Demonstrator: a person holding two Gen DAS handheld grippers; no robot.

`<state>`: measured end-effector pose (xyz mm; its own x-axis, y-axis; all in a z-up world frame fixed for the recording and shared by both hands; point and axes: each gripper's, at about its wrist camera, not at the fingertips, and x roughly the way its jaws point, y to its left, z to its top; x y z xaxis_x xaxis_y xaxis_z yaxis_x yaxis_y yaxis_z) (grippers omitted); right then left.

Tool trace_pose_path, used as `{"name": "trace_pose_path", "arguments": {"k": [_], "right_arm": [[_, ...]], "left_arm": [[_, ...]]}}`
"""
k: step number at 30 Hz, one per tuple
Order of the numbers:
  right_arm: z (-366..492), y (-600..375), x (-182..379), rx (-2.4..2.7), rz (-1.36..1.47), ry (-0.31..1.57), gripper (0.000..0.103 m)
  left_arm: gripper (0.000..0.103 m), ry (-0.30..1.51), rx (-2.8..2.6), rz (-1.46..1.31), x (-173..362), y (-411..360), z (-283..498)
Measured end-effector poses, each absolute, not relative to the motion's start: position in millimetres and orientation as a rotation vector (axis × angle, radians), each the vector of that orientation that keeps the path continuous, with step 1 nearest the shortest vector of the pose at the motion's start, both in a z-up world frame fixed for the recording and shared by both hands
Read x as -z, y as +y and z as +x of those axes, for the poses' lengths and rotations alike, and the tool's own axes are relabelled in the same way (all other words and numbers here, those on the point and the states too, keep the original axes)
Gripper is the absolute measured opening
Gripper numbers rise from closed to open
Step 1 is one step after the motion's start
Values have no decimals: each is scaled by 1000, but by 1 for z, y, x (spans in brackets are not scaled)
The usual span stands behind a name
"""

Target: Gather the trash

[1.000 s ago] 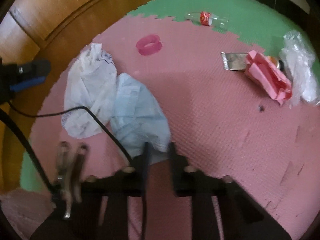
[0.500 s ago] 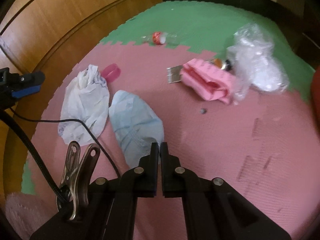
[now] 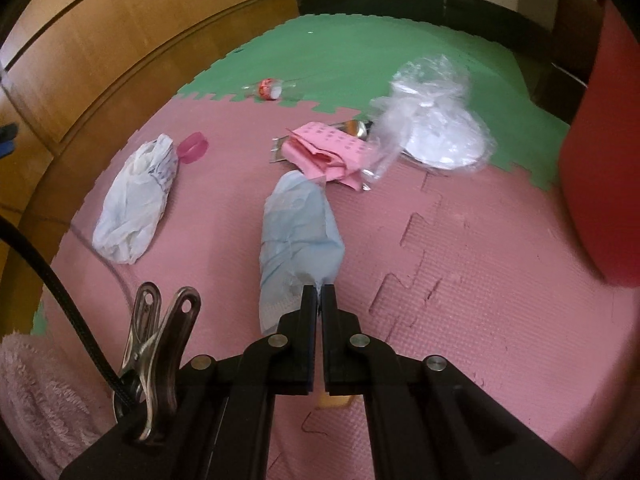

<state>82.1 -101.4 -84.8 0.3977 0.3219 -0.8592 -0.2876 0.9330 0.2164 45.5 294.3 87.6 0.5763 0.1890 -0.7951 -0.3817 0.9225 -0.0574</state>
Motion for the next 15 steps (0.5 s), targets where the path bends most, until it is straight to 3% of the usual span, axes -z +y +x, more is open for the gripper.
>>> {"name": "trace_pose_path", "arguments": {"k": [9,15], "right_arm": [[78,-94,87,-436,39,1078,4],[80,-98,81,-436,57,1030,29]], "left_arm": [[39,907,-517,-81,-102,315,41],[39,969,-372,-136,-58,274,86]]}}
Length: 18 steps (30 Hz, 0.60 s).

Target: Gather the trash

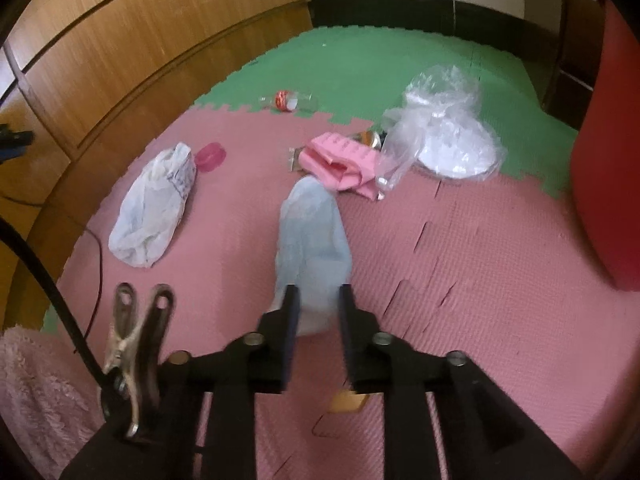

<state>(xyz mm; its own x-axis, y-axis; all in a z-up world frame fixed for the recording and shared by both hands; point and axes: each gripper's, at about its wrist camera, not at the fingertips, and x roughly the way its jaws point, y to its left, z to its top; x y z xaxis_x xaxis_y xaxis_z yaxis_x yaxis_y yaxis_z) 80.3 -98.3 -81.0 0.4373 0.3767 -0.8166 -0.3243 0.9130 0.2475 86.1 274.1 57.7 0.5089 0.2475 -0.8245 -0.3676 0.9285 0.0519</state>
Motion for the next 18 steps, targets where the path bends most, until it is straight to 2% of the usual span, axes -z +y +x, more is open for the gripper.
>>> {"name": "trace_pose_path", "arguments": {"k": [8,13,18], "right_arm": [[89,-107,81,-440,101,1024,40],[95,-107,86,-440,124,1035,40],[96,-104,89,-450,127,1041,41]], "left_arm": [[39,995,-178,-117,-11,196,160],[41,1051,-27,-44,14,157,209],[41,1192,32,49,55,136,255]]}}
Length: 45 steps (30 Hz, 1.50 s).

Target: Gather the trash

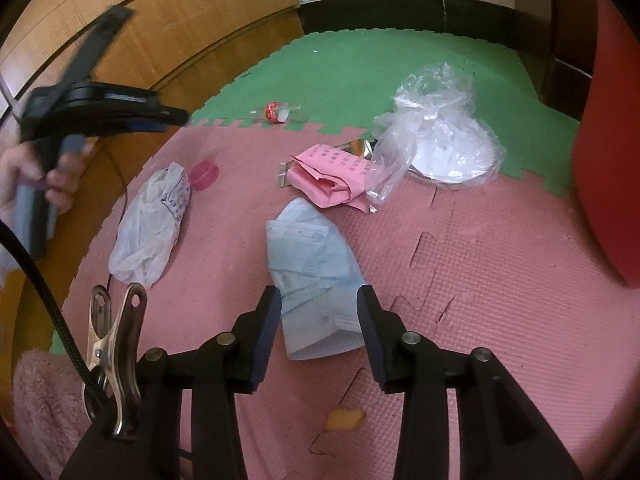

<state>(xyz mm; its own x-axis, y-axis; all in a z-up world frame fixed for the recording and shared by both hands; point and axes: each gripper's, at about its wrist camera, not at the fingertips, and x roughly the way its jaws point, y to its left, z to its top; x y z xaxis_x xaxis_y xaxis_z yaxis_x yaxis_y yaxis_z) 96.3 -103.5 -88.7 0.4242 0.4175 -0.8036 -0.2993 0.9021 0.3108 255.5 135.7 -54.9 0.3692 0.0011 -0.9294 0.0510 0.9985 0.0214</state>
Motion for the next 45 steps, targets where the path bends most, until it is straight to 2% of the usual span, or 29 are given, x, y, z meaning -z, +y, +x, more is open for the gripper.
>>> {"name": "trace_pose_path", "arguments": {"k": [6,20,24,27,30,36,41,42,45], "right_arm": [[98,-102,91,-449,123,1043,41],[100,-95,98,-448,103,1062,44],[102,-93,101,-438,102,1066,50],[106,-91,105,-431,99,1070,51],[111,-88,110,-424,97,1075,51],[116,-82,129,-425,95,1122,51],[114,-77,131,-432,51,1091,51],[113,-77,131,-429,44,1086,51],[109,-74,131,-424,21,1079,40]], "left_arm": [[43,1360,33,156,95,134,282],[53,1444,20,167,128,155,279],[55,1422,21,87,129,168,277],[54,1401,11,28,129,177,273],[45,1375,0,13,128,181,267],[45,1332,34,-39,117,179,247],[45,1269,71,-81,97,170,224],[45,1259,75,-89,93,167,220],[45,1225,88,-119,79,165,208]]}}
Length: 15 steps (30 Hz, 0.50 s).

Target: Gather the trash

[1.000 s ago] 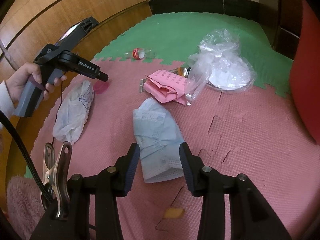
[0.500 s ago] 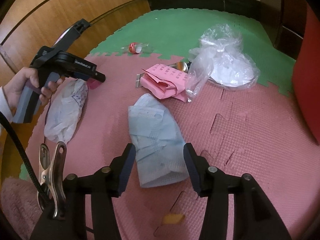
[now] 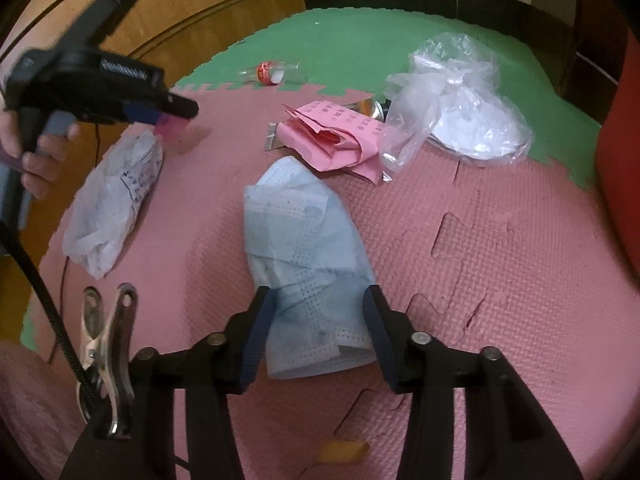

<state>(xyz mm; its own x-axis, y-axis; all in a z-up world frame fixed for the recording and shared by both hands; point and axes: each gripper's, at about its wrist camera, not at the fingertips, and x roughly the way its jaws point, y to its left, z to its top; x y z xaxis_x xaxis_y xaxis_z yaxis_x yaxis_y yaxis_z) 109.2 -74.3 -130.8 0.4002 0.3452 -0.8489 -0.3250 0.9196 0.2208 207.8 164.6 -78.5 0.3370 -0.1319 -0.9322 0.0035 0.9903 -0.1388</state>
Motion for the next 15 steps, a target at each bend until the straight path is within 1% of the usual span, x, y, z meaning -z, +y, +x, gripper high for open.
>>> {"name": "trace_pose_path", "arguments": {"k": [1,2,5,10,15], "right_arm": [[110,-73,131,-425,23,1080,34],[109,-73,131,-426,25,1082,30],[107,-73,131,-419,28,1079,25],[104,-82,130,-419,102,1089,21],[96,-90,119,-437,122,1068,20]], "left_arm": [[45,1215,91,-132,74,164,203],[45,1202,91,-149,65,157,200],[45,1172,82,-167,47,144,191],[45,1132,58,-155,33,124,174],[45,1108,40,-179,24,118,150]]}}
